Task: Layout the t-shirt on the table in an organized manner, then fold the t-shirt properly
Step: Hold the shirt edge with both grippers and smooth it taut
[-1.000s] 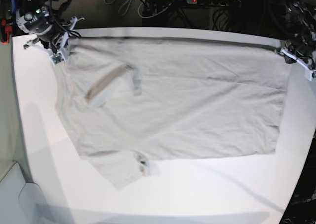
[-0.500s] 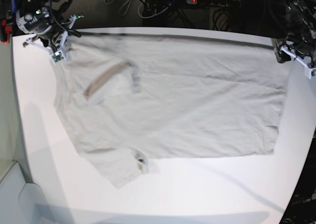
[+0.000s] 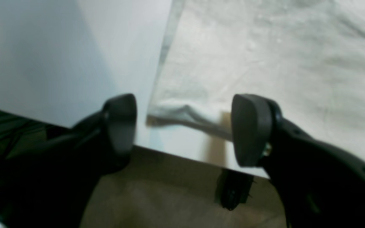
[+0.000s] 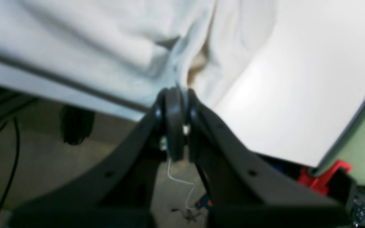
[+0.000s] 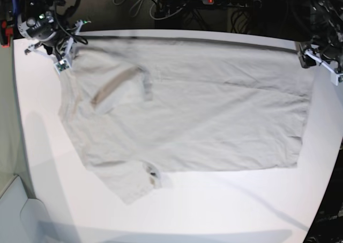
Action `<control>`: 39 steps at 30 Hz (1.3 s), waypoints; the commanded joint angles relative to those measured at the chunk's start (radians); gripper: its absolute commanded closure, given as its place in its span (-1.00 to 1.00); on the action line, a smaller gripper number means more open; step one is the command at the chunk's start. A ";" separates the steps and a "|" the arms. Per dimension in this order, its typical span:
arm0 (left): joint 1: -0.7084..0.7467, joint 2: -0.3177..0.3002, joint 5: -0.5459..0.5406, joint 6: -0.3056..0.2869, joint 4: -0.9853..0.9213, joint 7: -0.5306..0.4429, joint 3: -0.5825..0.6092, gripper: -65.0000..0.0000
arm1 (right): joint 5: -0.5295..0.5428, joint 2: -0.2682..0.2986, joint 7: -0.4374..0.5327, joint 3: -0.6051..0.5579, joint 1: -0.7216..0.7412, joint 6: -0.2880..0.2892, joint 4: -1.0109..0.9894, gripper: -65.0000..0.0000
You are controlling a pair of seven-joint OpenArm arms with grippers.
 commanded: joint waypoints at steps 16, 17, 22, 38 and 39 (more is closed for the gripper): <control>0.000 -0.062 -0.136 -0.001 0.016 -0.006 -0.065 -0.38 | 0.002 0.012 0.002 0.006 0.000 -0.001 0.015 1.00; 0.000 -0.065 -0.141 -0.001 0.017 -0.006 -0.065 -0.38 | 0.002 0.012 -0.004 0.006 0.014 -0.001 0.015 1.00; 0.001 -0.065 -0.139 -0.001 0.017 -0.006 -0.066 -0.38 | 0.002 0.010 -0.005 0.006 0.020 -0.001 0.015 1.00; -0.002 -0.065 -0.142 -0.001 0.017 -0.008 -0.066 -0.38 | 0.001 0.010 -0.007 0.038 0.042 0.000 0.015 0.44; -0.002 -0.065 -0.142 -0.001 0.017 -0.006 -0.066 -0.38 | 0.001 0.010 -0.007 0.043 0.043 0.000 0.015 0.45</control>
